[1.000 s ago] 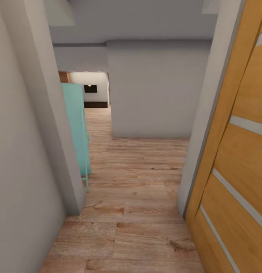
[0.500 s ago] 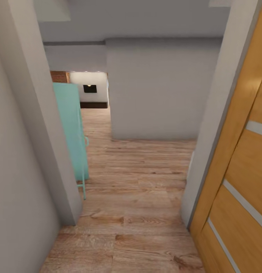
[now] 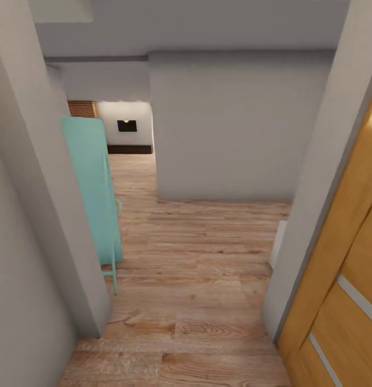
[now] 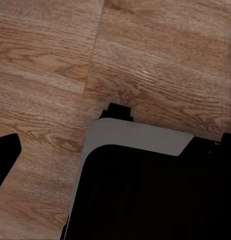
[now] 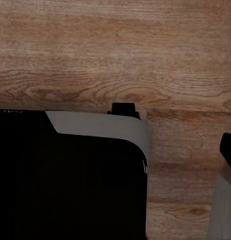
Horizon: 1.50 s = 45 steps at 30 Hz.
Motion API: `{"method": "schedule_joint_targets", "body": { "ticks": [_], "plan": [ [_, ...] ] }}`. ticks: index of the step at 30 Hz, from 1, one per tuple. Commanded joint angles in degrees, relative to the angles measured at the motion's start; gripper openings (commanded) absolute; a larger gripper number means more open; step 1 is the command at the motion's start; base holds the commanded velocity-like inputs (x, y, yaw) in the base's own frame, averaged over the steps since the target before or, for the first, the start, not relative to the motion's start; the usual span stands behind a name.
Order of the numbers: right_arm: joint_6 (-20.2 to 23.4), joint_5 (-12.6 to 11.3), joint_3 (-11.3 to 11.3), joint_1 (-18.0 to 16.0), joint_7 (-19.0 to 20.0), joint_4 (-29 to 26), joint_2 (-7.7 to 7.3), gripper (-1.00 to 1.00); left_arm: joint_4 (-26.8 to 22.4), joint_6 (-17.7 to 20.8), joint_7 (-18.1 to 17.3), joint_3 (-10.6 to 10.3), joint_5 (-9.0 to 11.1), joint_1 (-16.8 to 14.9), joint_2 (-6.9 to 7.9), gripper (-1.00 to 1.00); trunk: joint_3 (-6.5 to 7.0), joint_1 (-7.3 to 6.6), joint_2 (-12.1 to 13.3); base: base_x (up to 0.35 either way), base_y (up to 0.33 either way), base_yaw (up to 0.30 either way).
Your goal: Move the two storage containers from the living room to the garage. In the garage, place one container on the floor and stack the other container on top of it (either order is fine).
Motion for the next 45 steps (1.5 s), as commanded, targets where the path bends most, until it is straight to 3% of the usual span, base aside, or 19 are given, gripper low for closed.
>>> {"method": "schedule_joint_targets", "body": {
  "ticks": [1,5,9,14,30,45],
  "plan": [
    [-0.3,-0.5,0.5,-0.1,0.2,0.2,0.00,1.00,0.0,-0.2,0.2,-0.4,0.5,0.0,-0.02,1.00,-0.06,0.03,0.0,0.324,0.045,0.000],
    [-0.3,-0.2,0.5,-0.1,0.3,0.2,0.00,1.00,0.0,-0.2,0.2,-0.4,0.5,0.0,0.02,1.00,-0.06,0.03,0.0,0.324,0.069,0.000],
    [-0.3,2.4,0.5,-0.1,0.3,0.2,0.04,1.00,0.0,-0.2,0.2,-0.4,0.5,0.0,0.05,1.00,-0.06,0.03,0.0,0.324,0.090,0.000],
    [-0.4,3.2,0.4,-0.1,0.3,0.1,0.14,1.00,0.0,-0.2,0.2,-0.4,0.5,0.0,0.05,1.00,-0.06,0.03,0.0,0.324,0.092,0.000],
    [-0.3,3.3,0.4,-0.1,0.3,0.2,0.00,1.00,0.0,-0.1,0.2,-0.4,0.5,0.0,-0.09,1.00,-0.06,0.03,0.0,0.324,0.080,0.000],
    [-0.3,3.3,0.3,-0.1,0.3,0.2,-0.05,1.00,0.0,0.0,0.2,-0.4,0.5,-0.1,-0.04,1.00,-0.06,0.03,0.0,0.320,-0.071,0.000]
  ]
}}
